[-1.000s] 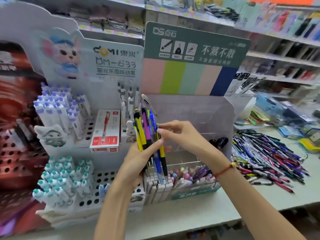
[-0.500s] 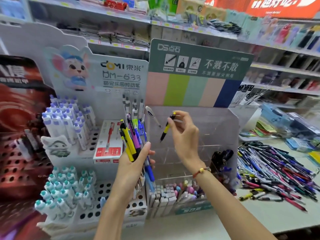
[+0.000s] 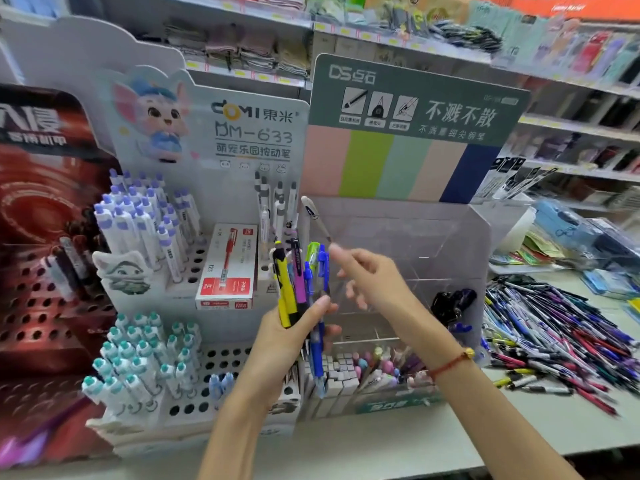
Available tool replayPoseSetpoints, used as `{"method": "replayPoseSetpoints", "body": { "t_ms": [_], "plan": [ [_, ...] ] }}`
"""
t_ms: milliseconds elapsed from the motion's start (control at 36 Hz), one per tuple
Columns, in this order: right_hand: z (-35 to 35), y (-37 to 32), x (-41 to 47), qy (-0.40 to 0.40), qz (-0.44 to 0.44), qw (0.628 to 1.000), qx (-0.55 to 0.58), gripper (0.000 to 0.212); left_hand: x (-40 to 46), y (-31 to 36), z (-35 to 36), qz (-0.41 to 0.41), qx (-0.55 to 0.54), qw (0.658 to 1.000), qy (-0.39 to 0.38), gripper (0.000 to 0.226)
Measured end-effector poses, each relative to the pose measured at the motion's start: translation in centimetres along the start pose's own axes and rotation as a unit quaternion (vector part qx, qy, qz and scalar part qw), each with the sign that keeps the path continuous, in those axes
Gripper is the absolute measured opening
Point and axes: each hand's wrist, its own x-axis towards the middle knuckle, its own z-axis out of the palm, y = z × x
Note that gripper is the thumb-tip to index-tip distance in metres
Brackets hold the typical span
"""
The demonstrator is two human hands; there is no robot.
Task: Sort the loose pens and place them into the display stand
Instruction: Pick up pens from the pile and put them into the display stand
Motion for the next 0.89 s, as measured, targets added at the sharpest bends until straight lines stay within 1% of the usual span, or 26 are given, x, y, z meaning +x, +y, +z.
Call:
{"method": "replayPoseSetpoints", "body": {
  "t_ms": [28, 56, 139, 222, 250, 306, 361, 389, 472, 556, 611, 667, 694, 722, 778, 833, 889],
  "plan": [
    [-0.2, 0.1, -0.6, -0.032, 0.027, 0.999, 0.027, 0.028, 0.1, 0.0, 0.2, 0.006, 0.018, 1.0, -0.001, 0.022],
    [-0.4, 0.4, -0.9, -0.041, 0.038, 0.997, 0.048, 0.026, 0.2, -0.1, 0.5, 0.008, 0.034, 0.999, -0.005, 0.023],
    [-1.5, 1.3, -1.2, -0.02, 0.062, 0.993, 0.096, 0.016, 0.5, -0.4, 1.3, 0.007, 0.059, 0.998, -0.02, 0.018],
    [-3.1, 1.6, -1.5, -0.053, 0.107, 0.98, 0.16, 0.008, 0.7, -0.8, 1.9, 0.002, 0.068, 0.997, -0.039, 0.017],
    [-3.7, 1.6, -1.7, -0.068, 0.112, 0.98, 0.149, 0.008, 0.7, -0.9, 2.2, 0.003, 0.073, 0.996, -0.052, 0.015],
    [-4.6, 1.7, -2.1, -0.099, 0.1, 0.987, 0.077, 0.01, 0.8, -1.1, 3.0, 0.004, 0.098, 0.992, -0.076, 0.015],
    [-5.3, 1.6, -2.3, -0.119, 0.101, 0.988, 0.023, 0.01, 0.9, -1.3, 3.7, 0.003, 0.124, 0.987, -0.099, 0.027],
    [-5.7, 1.5, -2.3, -0.124, 0.112, 0.986, 0.002, 0.011, 1.0, -1.5, 4.0, 0.001, 0.13, 0.986, -0.106, 0.03],
    [-6.5, 1.3, -2.0, -0.122, 0.152, 0.979, -0.065, 0.021, 1.5, -1.9, 4.8, -0.013, 0.146, 0.98, -0.134, 0.031],
    [-7.1, 1.5, -1.4, -0.112, 0.155, 0.979, -0.069, 0.028, 1.9, -2.1, 5.5, -0.006, 0.171, 0.975, -0.139, 0.027],
    [-7.5, 1.5, -1.2, -0.114, 0.152, 0.981, -0.034, 0.022, 2.2, -2.2, 5.8, -0.007, 0.159, 0.978, -0.136, 0.023],
    [-7.9, 1.6, -1.1, -0.111, 0.152, 0.982, 0.022, 0.013, 2.3, -2.3, 6.1, -0.016, 0.123, 0.983, -0.133, 0.038],
    [-8.2, 1.8, -1.0, -0.104, 0.15, 0.982, 0.051, 0.011, 2.4, -2.3, 6.3, -0.035, 0.096, 0.987, -0.128, 0.043],
    [-8.6, 2.0, -1.1, -0.098, 0.147, 0.981, 0.081, 0.009, 2.4, -2.3, 6.4, -0.05, 0.067, 0.989, -0.12, 0.043],
    [-9.2, 2.6, -1.4, -0.094, 0.137, 0.975, 0.145, 0.011, 2.4, -2.3, 6.5, -0.059, 0.03, 0.994, -0.089, 0.036],
    [-9.8, 3.4, -1.9, -0.092, 0.118, 0.97, 0.19, 0.013, 2.6, -2.4, 6.1, -0.037, 0.044, 0.998, -0.039, 0.025],
    [-10.1, 4.3, -2.4, -0.054, 0.1, 0.97, 0.216, 0.014, 2.5, -2.2, 5.4, -0.005, 0.055, 0.998, -0.001, 0.014]
  ]
}}
